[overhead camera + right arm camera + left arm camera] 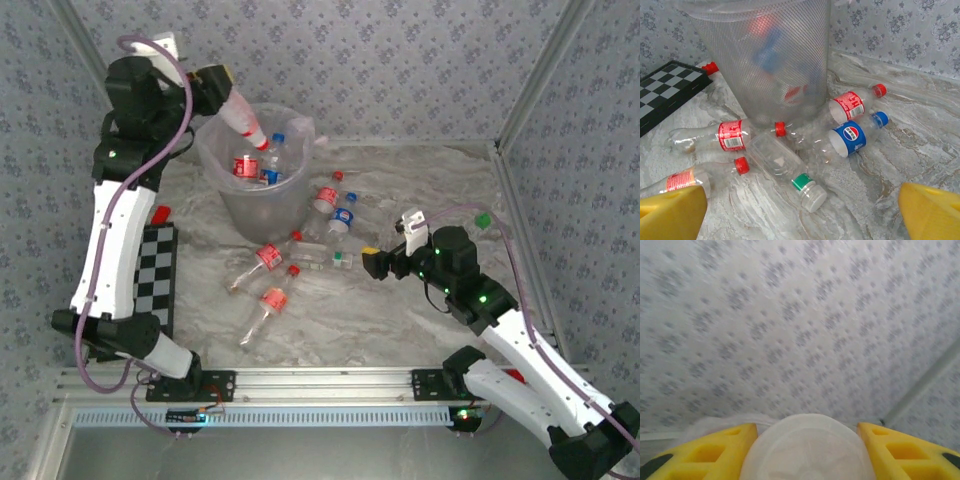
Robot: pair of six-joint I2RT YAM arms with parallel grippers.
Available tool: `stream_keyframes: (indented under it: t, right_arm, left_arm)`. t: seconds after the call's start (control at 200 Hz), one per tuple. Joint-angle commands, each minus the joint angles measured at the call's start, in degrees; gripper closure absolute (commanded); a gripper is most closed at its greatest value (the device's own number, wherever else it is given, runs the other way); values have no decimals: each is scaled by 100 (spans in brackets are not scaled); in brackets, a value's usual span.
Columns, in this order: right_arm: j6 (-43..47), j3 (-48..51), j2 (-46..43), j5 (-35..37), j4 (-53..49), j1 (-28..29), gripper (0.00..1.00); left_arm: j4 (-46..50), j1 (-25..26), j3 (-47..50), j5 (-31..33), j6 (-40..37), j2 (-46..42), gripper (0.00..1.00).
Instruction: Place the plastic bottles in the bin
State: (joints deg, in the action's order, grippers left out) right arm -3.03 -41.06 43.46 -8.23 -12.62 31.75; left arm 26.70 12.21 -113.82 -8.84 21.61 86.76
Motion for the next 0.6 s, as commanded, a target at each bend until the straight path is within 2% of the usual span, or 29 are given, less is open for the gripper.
stream_keyframes:
  t: [0.0, 0.115, 0.235, 0.355, 0.595]
  right_arm:
    - [-77, 26, 56, 84, -29, -33, 0]
    - [-95, 39, 111, 76, -30, -35, 0]
    - [-84, 60, 62, 110, -106, -36, 0]
    - [-98, 107, 18, 155, -149, -33, 0]
    - [-208, 239, 236, 129, 66, -9, 0]
  left_arm:
    - [-462, -87, 550, 311, -260, 104, 76]
    - [-780, -59, 1080, -265, -205, 408, 83]
    - [-986, 142, 1719, -512, -308, 672, 89]
    - [-1283, 398, 2566, -366, -678, 687, 91]
    - [-1967, 518, 3944, -349, -1136, 597, 93]
